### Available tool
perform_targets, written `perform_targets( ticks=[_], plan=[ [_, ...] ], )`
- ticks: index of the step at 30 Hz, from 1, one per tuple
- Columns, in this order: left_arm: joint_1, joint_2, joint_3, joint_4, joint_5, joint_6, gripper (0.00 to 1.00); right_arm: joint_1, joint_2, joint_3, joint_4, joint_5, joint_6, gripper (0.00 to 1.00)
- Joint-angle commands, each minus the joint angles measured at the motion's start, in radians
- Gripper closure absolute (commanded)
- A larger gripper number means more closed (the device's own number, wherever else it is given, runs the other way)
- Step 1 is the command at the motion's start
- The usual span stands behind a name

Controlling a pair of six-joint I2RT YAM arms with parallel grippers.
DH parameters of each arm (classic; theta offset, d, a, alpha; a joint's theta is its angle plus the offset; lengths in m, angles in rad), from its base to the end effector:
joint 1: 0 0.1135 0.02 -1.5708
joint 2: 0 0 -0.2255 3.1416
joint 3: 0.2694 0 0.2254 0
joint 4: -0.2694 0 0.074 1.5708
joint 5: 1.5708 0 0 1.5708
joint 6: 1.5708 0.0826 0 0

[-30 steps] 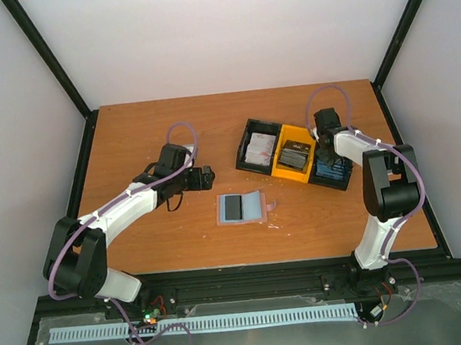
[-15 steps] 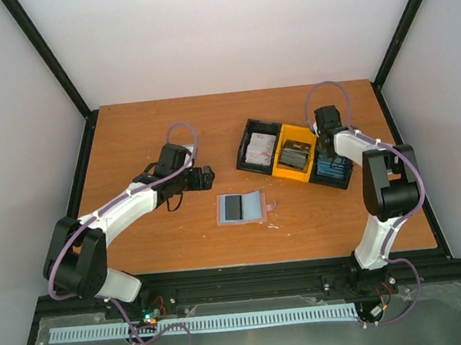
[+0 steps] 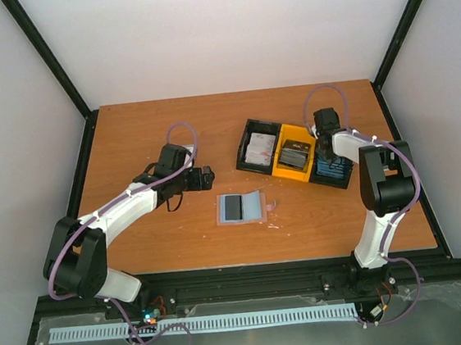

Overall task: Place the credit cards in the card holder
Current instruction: Pick up the credit card from the storage box.

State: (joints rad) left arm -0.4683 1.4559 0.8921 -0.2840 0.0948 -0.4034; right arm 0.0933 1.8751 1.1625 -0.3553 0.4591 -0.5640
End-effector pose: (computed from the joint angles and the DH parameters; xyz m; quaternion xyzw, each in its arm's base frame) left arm 0.2760 -0.1484 0.1550 0.0471 0.9333 -0.1893 0.3015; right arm 0.3644 -0.0027 0.1023 -0.2508 0.9109 -0.2708 0.1842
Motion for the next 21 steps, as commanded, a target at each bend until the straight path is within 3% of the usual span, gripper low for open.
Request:
perform_targets(
  ticks=[1,5,9,13,21],
  plan=[
    [0.004,0.001,0.003,0.02,-0.015,0.007,0.09,0.002,-0.006,0.008,-0.018,-0.03,0.011,0.62],
    [0.003,0.001,0.004,0.02,-0.014,0.008,0.09,0.002,-0.009,0.005,-0.011,-0.025,0.008,0.63],
    [0.004,-0.001,0.004,0.02,-0.014,0.008,0.09,0.002,-0.004,0.005,-0.004,-0.021,-0.006,0.84],
    [0.004,-0.001,0.005,0.018,-0.015,0.008,0.09,0.002,-0.02,0.008,-0.011,-0.005,-0.017,0.96],
    [0.004,-0.003,0.02,0.017,-0.011,0.015,0.09,0.01,-0.152,0.005,-0.096,0.01,0.017,0.97]
  ],
)
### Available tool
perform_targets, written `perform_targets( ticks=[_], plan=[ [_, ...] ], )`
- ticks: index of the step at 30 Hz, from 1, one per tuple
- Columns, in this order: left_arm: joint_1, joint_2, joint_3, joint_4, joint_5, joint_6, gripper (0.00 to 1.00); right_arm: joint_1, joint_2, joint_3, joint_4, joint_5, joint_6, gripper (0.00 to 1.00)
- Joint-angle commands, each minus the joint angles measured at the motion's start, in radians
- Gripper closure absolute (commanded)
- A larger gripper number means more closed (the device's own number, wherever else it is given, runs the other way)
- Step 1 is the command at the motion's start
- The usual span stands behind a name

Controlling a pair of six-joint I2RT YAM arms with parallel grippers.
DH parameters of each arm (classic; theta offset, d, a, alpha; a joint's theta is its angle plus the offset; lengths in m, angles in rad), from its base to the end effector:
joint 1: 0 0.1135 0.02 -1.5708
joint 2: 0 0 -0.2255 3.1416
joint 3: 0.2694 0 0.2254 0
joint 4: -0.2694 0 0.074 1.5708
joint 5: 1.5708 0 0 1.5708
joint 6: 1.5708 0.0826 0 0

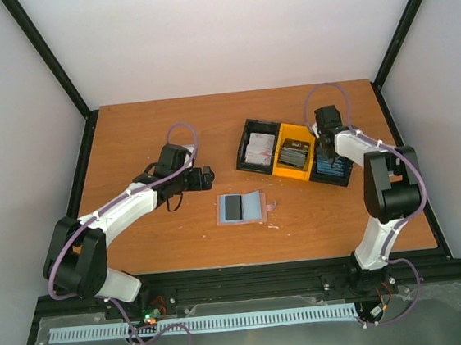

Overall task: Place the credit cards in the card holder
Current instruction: Pick up the credit card from the storage box.

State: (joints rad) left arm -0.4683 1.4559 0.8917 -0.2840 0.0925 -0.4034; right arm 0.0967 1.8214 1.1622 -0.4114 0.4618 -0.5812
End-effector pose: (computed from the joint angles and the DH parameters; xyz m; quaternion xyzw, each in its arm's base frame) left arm 0.2760 -0.1482 0.1548 0.0467 0.9334 -0.1883 0.3018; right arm 0.3573 -0.0023 0.1165 -0.2602 0.9083 -0.2731 0.1807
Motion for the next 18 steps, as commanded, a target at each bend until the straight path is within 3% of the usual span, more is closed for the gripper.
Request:
perform_targets(
  ticks=[1,8,11,14,18],
  plan=[
    [0.003,-0.002,0.022,0.016,-0.006,0.016,0.09,0.01,-0.117,0.003,-0.057,0.005,0.042,0.97],
    [0.004,-0.02,0.033,0.021,0.034,0.029,0.08,0.038,-0.27,-0.032,-0.16,0.0,0.109,0.97],
    [0.004,-0.04,0.039,0.027,0.065,0.036,0.07,0.042,-0.345,0.01,-0.225,-0.069,0.177,0.97],
    [0.004,-0.073,0.047,0.038,0.093,0.037,0.05,0.048,-0.408,0.071,-0.308,-0.227,0.322,0.97],
    [0.004,-0.131,0.057,0.072,0.151,0.027,0.0,0.054,-0.509,0.041,-0.287,-0.594,0.511,0.97]
  ],
)
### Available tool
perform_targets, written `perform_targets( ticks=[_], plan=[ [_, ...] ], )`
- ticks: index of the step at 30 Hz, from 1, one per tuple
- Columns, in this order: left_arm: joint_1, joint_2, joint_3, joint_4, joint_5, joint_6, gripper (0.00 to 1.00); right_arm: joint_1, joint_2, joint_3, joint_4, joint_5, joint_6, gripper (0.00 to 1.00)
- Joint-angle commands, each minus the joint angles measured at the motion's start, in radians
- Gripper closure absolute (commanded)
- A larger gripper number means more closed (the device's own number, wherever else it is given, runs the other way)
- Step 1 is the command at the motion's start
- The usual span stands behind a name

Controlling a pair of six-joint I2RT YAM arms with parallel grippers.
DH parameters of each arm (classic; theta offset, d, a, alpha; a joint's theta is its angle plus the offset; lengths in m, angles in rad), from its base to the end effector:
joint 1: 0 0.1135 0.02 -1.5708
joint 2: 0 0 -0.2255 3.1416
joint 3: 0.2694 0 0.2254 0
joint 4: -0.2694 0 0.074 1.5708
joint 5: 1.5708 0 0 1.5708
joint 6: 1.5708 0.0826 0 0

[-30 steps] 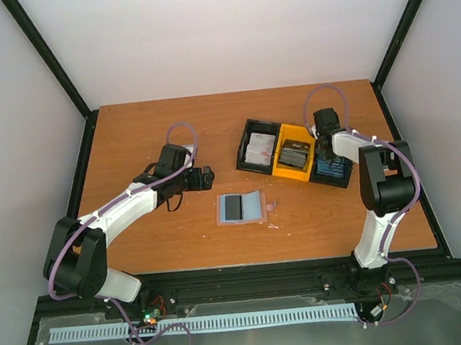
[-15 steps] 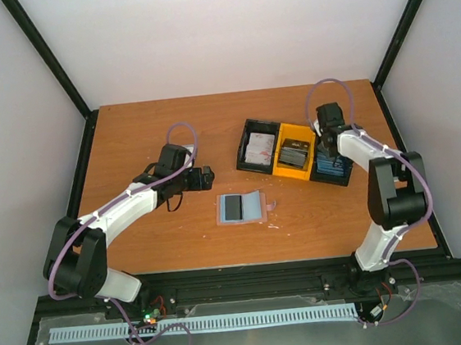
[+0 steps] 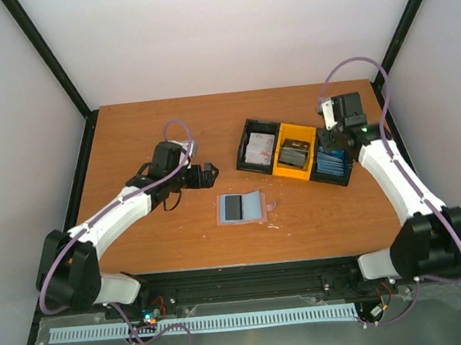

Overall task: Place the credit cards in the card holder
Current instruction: Pick up the credit card from the storage box.

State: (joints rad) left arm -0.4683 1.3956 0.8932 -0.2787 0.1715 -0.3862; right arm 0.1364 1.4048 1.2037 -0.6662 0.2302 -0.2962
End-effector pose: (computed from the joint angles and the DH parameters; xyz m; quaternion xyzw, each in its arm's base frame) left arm 0.2706 -0.1527 0.1741 0.0707 0.9175 -0.2308 0.3160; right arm 0.3072 0.0231 0.2335 -0.1615 0.9193 -0.1348 0.3326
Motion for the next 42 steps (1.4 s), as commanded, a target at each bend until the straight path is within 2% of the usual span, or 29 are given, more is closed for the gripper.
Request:
perform_targets(
  ticks=[1,2,6,8,12,15,19,21,29,34,38,42],
  plan=[
    [0.003,-0.084,0.057,0.081,0.099,0.01,0.0,0.016,-0.12,-0.024,-0.002,-0.469,0.265,0.97],
    [0.003,-0.099,0.062,0.096,0.129,0.009,0.0,0.018,-0.147,-0.051,0.045,-0.612,0.32,0.97],
    [0.005,-0.131,0.103,0.153,0.245,-0.002,0.0,0.022,-0.184,-0.123,0.299,-1.022,0.592,0.97],
    [0.005,-0.13,0.141,0.169,0.326,-0.007,0.0,0.04,-0.168,-0.14,0.46,-1.152,0.737,0.97],
    [0.005,-0.086,0.255,0.182,0.506,-0.056,0.0,0.097,-0.13,-0.168,0.759,-1.287,0.934,0.97],
    [0.005,-0.053,0.31,0.194,0.586,-0.109,0.0,0.164,-0.098,-0.145,0.807,-1.331,0.969,0.97],
    [0.005,-0.023,0.345,0.195,0.611,-0.154,0.02,0.218,-0.083,-0.131,0.793,-1.402,0.938,0.97],
    [0.005,-0.009,0.36,0.188,0.637,-0.158,0.09,0.221,-0.08,-0.127,0.757,-1.433,0.908,0.97],
    [0.005,-0.027,0.309,0.268,0.845,-0.163,0.54,0.221,-0.076,-0.092,0.618,-1.459,0.821,0.97],
    [0.005,-0.033,0.305,0.277,0.898,-0.174,0.98,0.221,-0.067,-0.084,0.601,-1.462,0.815,0.95],
    [0.005,-0.065,0.279,0.261,0.856,-0.155,0.99,0.221,-0.072,-0.058,0.462,-1.377,0.699,0.55],
    [0.006,-0.102,0.234,0.188,0.71,-0.103,0.99,0.211,-0.056,-0.073,0.366,-1.285,0.673,0.45]
  ],
)
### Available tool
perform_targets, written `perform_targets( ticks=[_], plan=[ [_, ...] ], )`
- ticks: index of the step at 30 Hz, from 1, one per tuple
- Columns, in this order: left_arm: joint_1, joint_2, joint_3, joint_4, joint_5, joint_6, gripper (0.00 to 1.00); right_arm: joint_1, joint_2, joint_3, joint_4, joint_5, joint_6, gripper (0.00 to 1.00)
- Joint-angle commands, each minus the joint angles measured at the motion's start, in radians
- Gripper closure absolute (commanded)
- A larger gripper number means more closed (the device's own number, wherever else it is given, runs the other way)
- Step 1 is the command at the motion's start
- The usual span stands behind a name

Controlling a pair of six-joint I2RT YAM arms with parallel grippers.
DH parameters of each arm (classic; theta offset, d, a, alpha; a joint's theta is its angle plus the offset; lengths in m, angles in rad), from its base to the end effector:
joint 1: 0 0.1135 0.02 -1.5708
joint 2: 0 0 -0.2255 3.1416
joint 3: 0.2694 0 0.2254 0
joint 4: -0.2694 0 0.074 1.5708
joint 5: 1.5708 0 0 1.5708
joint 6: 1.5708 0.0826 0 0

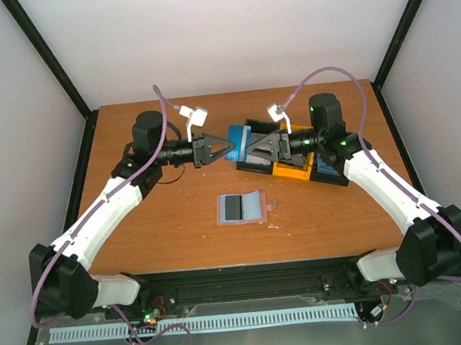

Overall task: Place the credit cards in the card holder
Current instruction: Pick up the credit card from the storage box, then insert the credit card into the card holder.

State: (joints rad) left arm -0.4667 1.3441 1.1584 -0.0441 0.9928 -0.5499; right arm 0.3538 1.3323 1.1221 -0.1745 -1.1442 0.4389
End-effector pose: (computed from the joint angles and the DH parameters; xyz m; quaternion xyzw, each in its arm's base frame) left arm 0.2457 -0.2012 0.3249 0.2670 0.7007 -0.5919 0.2957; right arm 0.2479 0.1717 0.3054 -0.2726 0.7094 0.5956 0.2602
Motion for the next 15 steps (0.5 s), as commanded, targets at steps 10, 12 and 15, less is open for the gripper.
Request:
perform_targets(
  ticks=[10,12,15],
  plan=[
    [0.005,-0.151,-0.278,-0.067,-0.483,-0.108,0.99,0.144,0.059,-0.093,-0.201,0.656,0.145,0.49],
    [0.005,-0.144,-0.327,-0.039,-0.489,-0.158,0.99,0.203,0.083,-0.087,-0.231,0.79,0.17,0.49],
    [0.001,-0.125,-0.414,0.037,-0.473,-0.25,0.99,0.267,0.137,-0.068,-0.323,0.933,0.184,0.46]
  ],
)
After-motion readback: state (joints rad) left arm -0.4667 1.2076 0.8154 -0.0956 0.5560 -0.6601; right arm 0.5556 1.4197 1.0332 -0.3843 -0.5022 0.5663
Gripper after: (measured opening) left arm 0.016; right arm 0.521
